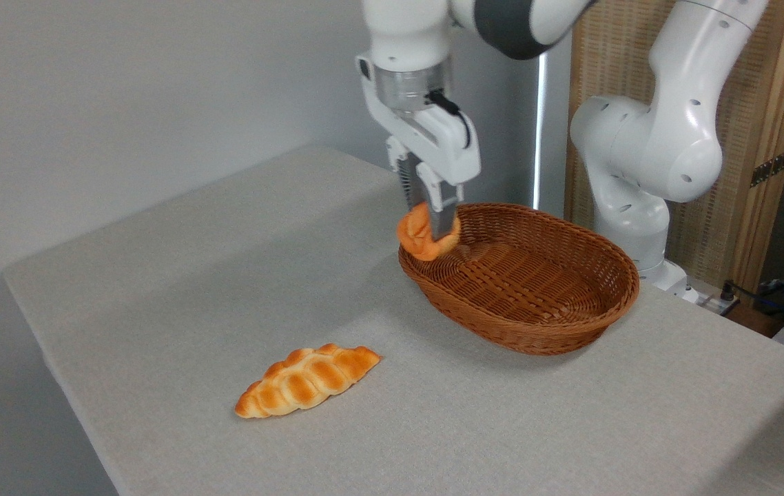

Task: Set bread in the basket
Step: 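Lower the bun into the basket and open the gripper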

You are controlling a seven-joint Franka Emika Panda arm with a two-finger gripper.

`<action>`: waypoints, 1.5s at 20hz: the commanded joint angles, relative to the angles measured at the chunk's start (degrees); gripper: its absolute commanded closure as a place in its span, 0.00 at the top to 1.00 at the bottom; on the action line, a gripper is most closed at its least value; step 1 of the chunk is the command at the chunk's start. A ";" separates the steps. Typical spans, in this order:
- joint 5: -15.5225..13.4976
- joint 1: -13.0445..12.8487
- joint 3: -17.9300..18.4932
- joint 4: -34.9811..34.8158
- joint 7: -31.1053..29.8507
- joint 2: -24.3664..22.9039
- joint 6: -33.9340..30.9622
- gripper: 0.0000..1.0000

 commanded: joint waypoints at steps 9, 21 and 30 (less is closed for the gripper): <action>6.87 -8.58 3.79 -5.86 0.34 -2.18 -4.68 0.84; 6.88 -11.39 5.28 -5.95 0.43 -0.95 -4.85 1.00; 6.88 -11.39 5.37 -5.77 0.51 -0.60 -4.94 1.00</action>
